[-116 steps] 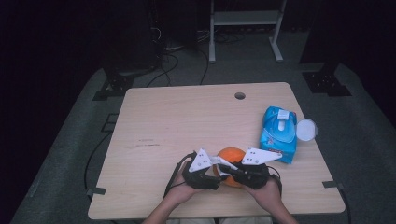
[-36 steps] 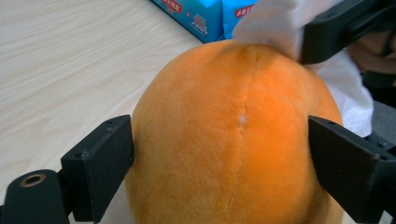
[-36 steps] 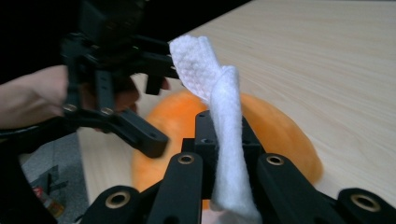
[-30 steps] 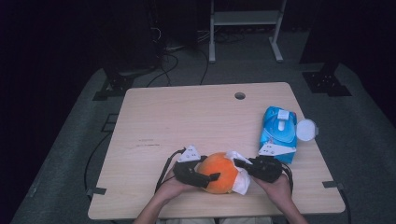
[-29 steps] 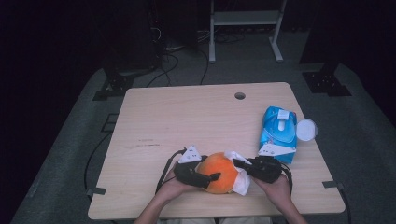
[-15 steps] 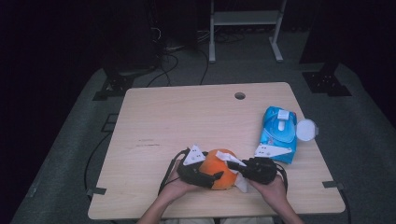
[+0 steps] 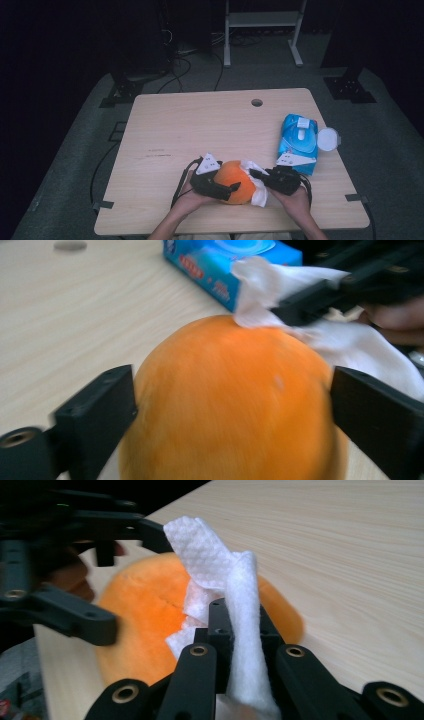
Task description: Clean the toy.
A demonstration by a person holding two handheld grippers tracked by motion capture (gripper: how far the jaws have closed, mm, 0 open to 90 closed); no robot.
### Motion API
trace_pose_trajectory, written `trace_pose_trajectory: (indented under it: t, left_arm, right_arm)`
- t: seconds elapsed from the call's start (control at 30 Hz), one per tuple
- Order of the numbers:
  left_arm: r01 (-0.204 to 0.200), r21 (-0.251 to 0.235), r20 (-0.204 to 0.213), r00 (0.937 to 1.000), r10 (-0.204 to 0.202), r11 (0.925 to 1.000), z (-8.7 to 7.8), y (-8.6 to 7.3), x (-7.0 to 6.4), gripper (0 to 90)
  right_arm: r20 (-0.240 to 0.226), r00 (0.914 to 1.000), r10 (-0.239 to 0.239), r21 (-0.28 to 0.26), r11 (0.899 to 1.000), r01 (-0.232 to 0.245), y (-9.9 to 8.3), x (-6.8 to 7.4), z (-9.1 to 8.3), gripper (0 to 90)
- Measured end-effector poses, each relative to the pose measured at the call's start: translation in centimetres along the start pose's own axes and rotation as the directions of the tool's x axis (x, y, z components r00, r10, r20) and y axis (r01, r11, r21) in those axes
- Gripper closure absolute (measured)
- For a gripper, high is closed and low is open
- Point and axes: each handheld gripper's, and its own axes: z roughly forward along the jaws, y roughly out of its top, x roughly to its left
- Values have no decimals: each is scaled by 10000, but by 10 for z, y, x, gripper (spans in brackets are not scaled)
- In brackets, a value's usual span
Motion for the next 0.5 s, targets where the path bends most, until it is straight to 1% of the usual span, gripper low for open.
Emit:
trace_pose_trajectory:
  t: [0.03, 0.07, 0.1, 0.13, 0.17, 0.2, 0.27, 0.33, 0.37, 0.4, 0.43, 0.47, 0.5]
  left_arm:
    - [-147, 33, -6, 9999, 147, 9999, 1, -2, -1, 64]
    - [-215, -38, 22, 9998, 215, 9998, 1, -3, -1, 94]
    - [-355, 16, 8, 9994, 355, 9994, 1, -3, -2, 138]
    - [-683, 77, -85, 9976, 683, 9976, 0, -3, -4, 185]
    - [-972, 125, -186, 9951, 975, 9952, -2, -3, -7, 221]
    - [-1130, 131, -196, 9934, 1133, 9935, -3, -4, -8, 241]
    - [-1347, 122, -141, 9908, 1349, 9908, -5, -5, -10, 255]
    - [-1357, 53, 6, 9907, 1357, 9907, -6, -6, -9, 244]
    - [-1275, -11, 96, 9918, 1275, 9918, -6, -6, -8, 226]
    - [-1161, -29, 166, 9931, 1161, 9932, -6, -5, -7, 196]
    - [-905, -53, 187, 9957, 906, 9959, -6, -4, -5, 157]
    - [-540, -30, 164, 9984, 540, 9985, -5, -3, -2, 100]
    - [-164, 53, 175, 9997, 163, 9999, -3, -4, 2, 63]
  right_arm:
    - [-158, 9998, -77, -62, 10000, 76, 2, 5, 1, 829]
    - [-312, 9993, -201, -150, 9997, 197, 4, 9, 0, 827]
    - [-435, 9986, -316, -267, 9992, 305, 6, 13, 0, 827]
    - [-514, 9979, -382, -336, 9988, 365, 8, 15, 0, 827]
    - [-438, 9982, -415, -338, 9986, 401, 8, 16, 0, 827]
    - [-320, 9987, -406, -302, 9988, 396, 7, 14, 0, 827]
    - [-109, 9999, -75, -205, 9998, 73, 2, 5, 1, 825]
    - [386, 9991, 160, -68, 9999, -157, -3, -5, 1, 825]
    - [577, 9981, 233, -9, 9997, -233, -5, -8, 0, 826]
    - [612, 9976, 326, 30, 9995, -329, -6, -10, 0, 826]
    - [580, 9976, 370, 17, 9993, -372, -6, -10, -1, 827]
    - [584, 9979, 289, 44, 9996, -292, -5, -8, 0, 828]
    - [561, 9983, 178, 56, 9998, -182, -4, -6, 1, 828]
